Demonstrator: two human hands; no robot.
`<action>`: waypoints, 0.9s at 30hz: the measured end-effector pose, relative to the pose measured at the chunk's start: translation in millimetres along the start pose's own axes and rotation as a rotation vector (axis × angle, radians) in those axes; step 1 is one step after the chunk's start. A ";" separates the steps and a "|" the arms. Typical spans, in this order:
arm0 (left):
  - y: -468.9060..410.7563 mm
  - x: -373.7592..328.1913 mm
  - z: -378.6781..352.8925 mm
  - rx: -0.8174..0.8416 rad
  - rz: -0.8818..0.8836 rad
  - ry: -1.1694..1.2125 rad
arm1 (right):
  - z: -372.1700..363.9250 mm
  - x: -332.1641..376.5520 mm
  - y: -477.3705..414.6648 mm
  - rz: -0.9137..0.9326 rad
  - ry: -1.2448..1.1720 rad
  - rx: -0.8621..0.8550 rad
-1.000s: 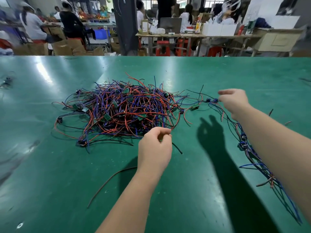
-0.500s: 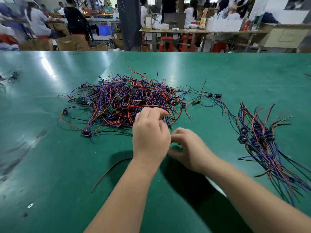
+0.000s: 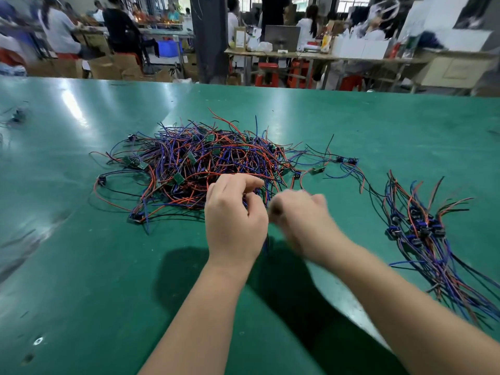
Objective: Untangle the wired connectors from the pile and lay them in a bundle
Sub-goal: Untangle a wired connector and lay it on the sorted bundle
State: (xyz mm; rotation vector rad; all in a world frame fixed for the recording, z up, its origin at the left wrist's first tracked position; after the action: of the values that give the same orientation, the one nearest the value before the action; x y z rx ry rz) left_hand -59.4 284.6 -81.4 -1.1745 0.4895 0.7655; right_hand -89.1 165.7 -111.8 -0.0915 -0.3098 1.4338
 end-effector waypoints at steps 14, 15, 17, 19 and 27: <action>-4.7 48.7 7.5 -0.101 0.401 0.183 | -26.1 -48.3 -16.3 -0.251 -0.259 0.235; -3.7 51.6 6.6 -0.095 0.426 0.190 | -30.5 -46.6 -12.5 -0.272 -0.281 0.206; -2.1 55.7 4.6 -0.086 0.459 0.206 | -33.7 -48.0 -7.3 -0.331 -0.290 0.156; -1.8 56.8 2.4 -0.078 0.471 0.208 | -35.6 -47.4 -1.7 -0.361 -0.193 0.182; 0.4 62.0 -6.1 -0.005 0.506 0.213 | -23.8 -69.6 27.3 -0.481 -0.252 0.199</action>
State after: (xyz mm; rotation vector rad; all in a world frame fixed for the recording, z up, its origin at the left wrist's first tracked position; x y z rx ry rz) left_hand -18.7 296.0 -127.1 -1.1549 0.9859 1.0771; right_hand -116.3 104.1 -152.1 0.3108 -0.3654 0.9886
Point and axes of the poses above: each hand's wrist, its own y-axis away from the middle knuckle, its own z-axis out of the back of the hand, x = y × z, the point moved 7 cm from there along -y, towards the middle knuckle, and after that the axes turned 4 degrees about x, right-handed, at the moved point
